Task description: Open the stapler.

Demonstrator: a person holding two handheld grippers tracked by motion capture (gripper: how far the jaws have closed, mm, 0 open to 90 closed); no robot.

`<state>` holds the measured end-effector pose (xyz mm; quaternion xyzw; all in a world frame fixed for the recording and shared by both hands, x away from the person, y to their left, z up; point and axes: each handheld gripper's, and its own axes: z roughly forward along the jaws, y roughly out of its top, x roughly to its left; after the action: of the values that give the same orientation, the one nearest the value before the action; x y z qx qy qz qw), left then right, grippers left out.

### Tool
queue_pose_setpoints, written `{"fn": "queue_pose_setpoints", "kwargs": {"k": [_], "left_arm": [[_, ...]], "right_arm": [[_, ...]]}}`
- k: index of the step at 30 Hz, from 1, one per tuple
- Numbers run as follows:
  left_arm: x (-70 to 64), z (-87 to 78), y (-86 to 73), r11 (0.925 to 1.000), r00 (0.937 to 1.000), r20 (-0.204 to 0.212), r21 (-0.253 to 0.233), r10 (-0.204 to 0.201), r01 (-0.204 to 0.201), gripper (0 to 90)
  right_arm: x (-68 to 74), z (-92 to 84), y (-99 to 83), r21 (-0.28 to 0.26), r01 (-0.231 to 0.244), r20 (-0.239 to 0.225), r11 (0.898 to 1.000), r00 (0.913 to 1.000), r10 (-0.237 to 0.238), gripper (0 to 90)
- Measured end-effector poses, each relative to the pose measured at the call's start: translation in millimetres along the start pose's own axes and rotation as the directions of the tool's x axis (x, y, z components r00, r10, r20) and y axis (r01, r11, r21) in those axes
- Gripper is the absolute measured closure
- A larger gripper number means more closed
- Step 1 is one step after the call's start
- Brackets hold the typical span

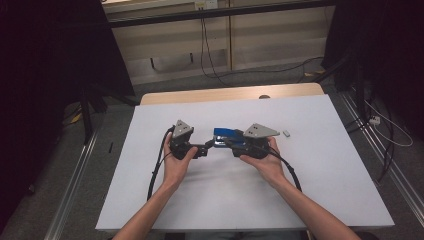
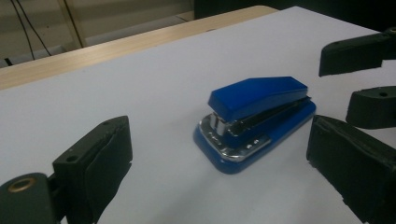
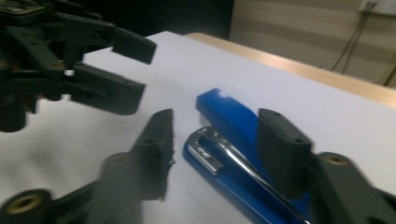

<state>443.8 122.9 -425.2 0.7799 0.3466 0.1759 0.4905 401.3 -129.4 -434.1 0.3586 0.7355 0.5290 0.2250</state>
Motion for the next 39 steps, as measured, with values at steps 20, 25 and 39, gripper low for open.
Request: {"fn": "queue_pose_setpoints", "kwargs": {"k": [20, 25, 39], "left_arm": [[13.1, 17.3, 4.4, 0.9982, 0.9981, -0.024, 0.02, 0.057, -0.057, 15.6], [10.2, 19.1, 3.7, 0.9981, 0.9992, -0.004, 0.048, 0.039, -0.039, 33.1], [5.4, 28.2, -1.4, 0.9921, 0.9959, 0.082, 0.122, -0.037, 0.027, 86.8]], "right_arm": [[-5.6, 24.5, -4.4, 0.091, -0.019, -0.023, 0.996, 0.9995, 0.021, 90.0], [-7.7, 27.2, -3.7, 0.097, -0.021, -0.023, 0.995, 0.9995, 0.024, 90.0], [-9.2, 34.6, -5.5, 0.168, -0.015, -0.04, 0.986, 0.999, 0.022, 90.0]]}}
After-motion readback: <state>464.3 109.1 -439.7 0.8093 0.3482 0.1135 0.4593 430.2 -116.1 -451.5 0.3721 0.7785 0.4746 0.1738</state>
